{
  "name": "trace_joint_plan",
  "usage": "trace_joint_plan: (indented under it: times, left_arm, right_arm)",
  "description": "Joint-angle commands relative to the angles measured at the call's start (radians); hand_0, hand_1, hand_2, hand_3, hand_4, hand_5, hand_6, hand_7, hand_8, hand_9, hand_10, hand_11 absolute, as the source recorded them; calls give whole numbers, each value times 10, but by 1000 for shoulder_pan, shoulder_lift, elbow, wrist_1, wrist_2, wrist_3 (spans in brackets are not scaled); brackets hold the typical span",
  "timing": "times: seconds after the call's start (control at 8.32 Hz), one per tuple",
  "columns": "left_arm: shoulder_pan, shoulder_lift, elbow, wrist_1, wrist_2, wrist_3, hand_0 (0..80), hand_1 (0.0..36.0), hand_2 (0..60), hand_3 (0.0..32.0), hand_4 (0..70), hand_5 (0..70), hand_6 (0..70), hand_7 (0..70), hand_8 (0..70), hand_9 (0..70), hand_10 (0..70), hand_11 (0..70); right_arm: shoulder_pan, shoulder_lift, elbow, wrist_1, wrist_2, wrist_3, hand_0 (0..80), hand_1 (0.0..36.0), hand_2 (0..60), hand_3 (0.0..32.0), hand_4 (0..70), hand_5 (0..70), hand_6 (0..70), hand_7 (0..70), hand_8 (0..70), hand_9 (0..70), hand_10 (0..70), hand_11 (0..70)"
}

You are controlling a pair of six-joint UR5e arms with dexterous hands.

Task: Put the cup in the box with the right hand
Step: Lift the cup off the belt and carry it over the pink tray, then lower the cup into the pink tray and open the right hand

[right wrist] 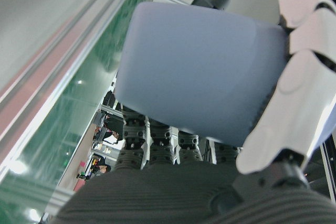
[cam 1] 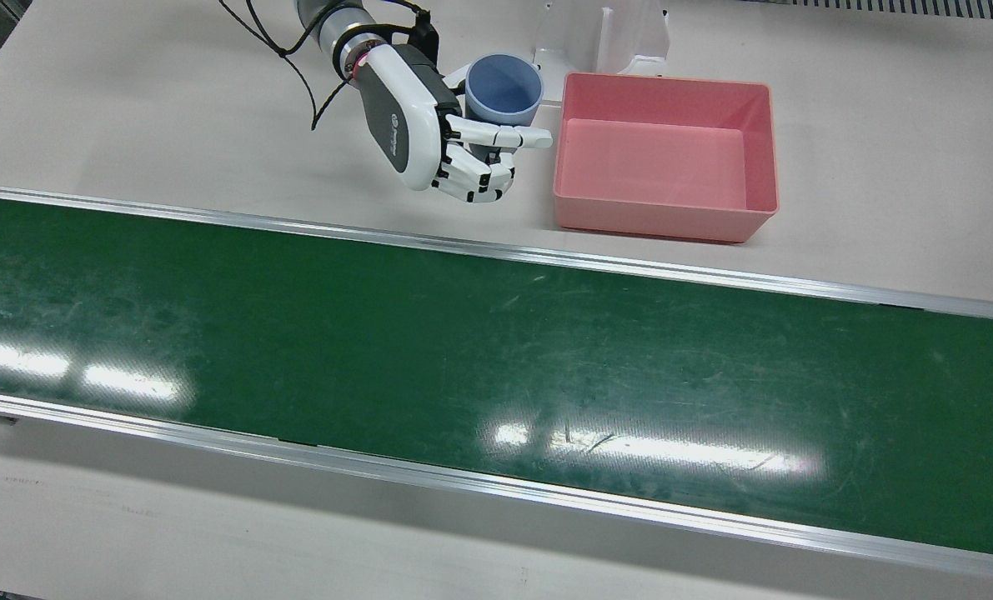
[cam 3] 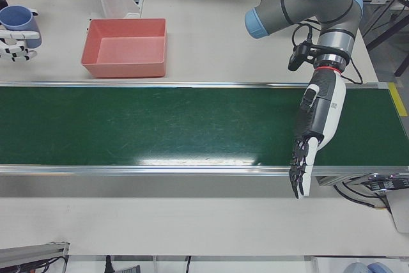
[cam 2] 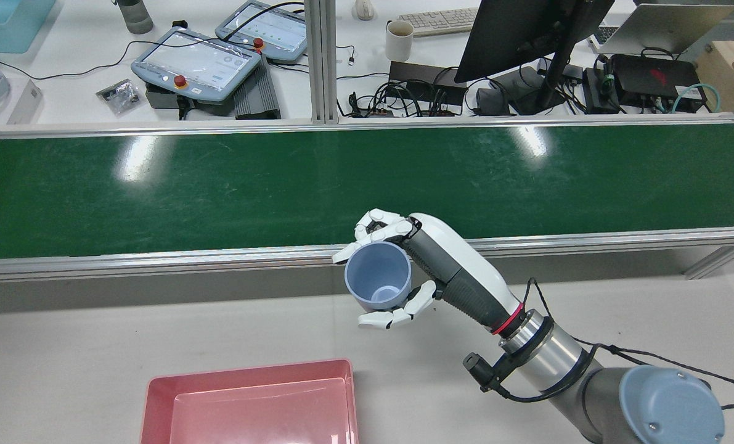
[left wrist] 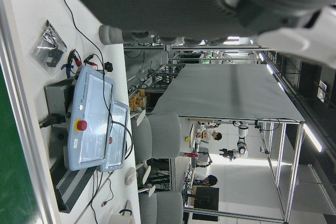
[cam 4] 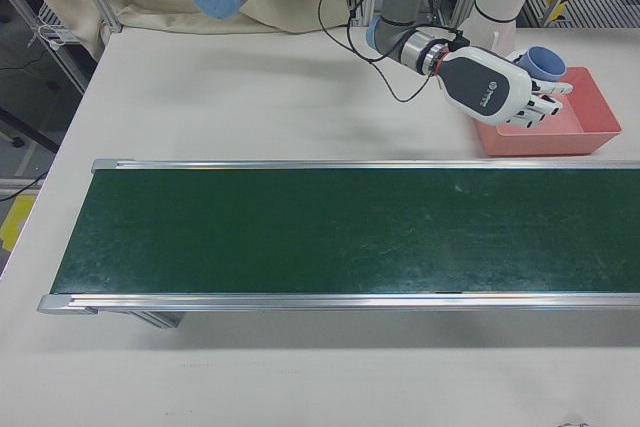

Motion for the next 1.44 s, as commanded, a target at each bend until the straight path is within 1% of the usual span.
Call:
trace_joint_plan:
  times: [0.0, 0.12, 0.24, 0.36, 0.48, 0.6, 0.72, 0.84, 1.08, 1.32]
  left_arm:
    - [0, 0, 2, 0, 0, 0, 0, 0, 0, 0, 0, 0, 0, 0, 0, 0, 0, 0]
    - [2, 0, 0, 0, 2, 0, 0, 0, 0, 0, 0, 0, 0, 0, 0, 0, 0, 0]
    - [0, 0, 2, -2, 0, 0, 0, 0, 0, 0, 0, 0, 0, 0, 0, 0, 0, 0]
    - [0, 0, 2, 0, 0, 0, 0, 0, 0, 0, 0, 0, 0, 0, 0, 0, 0, 0]
    - [0, 0, 2, -2, 0, 0, 0, 0, 0, 0, 0, 0, 0, 0, 0, 0, 0, 0]
    - [0, 0, 2, 0, 0, 0, 0, 0, 0, 0, 0, 0, 0, 0, 0, 0, 0, 0]
    - [0, 0, 2, -2, 0, 0, 0, 0, 0, 0, 0, 0, 0, 0, 0, 0, 0, 0]
    - [0, 0, 2, -2, 0, 0, 0, 0, 0, 0, 0, 0, 0, 0, 0, 0, 0, 0]
    - [0, 0, 2, -2, 0, 0, 0, 0, 0, 0, 0, 0, 0, 0, 0, 0, 0, 0]
    - [0, 0, 2, -2, 0, 0, 0, 0, 0, 0, 0, 0, 0, 0, 0, 0, 0, 0]
  right_arm:
    - [-171, 23, -11, 51, 1, -140, 503, 209, 600, 0, 700, 93, 252, 700, 420, 670, 343, 489]
    - [-223, 23, -14, 65, 1, -194, 492, 191, 600, 0, 700, 89, 243, 700, 411, 656, 328, 470]
    - [-248, 17, -14, 82, 1, -229, 468, 166, 552, 0, 606, 78, 197, 700, 324, 538, 265, 389]
    - [-253, 13, -15, 83, 1, -233, 475, 174, 450, 0, 371, 62, 128, 479, 126, 257, 150, 231]
    - [-256, 12, -15, 83, 1, -233, 481, 193, 428, 0, 287, 46, 64, 237, 2, 33, 57, 101]
    - [-256, 12, -15, 83, 1, -233, 483, 191, 373, 0, 203, 45, 28, 58, 0, 0, 30, 63]
    - [-256, 10, -15, 83, 1, -233, 484, 193, 347, 0, 115, 50, 22, 21, 0, 0, 20, 51]
    - [-256, 10, -15, 83, 1, -231, 482, 190, 325, 0, 78, 52, 20, 5, 0, 0, 17, 48]
    - [-256, 10, -15, 83, 1, -230, 485, 185, 311, 0, 97, 53, 27, 33, 0, 0, 20, 51]
    - [-256, 10, -15, 83, 1, -230, 485, 183, 307, 0, 95, 54, 31, 53, 0, 0, 21, 53]
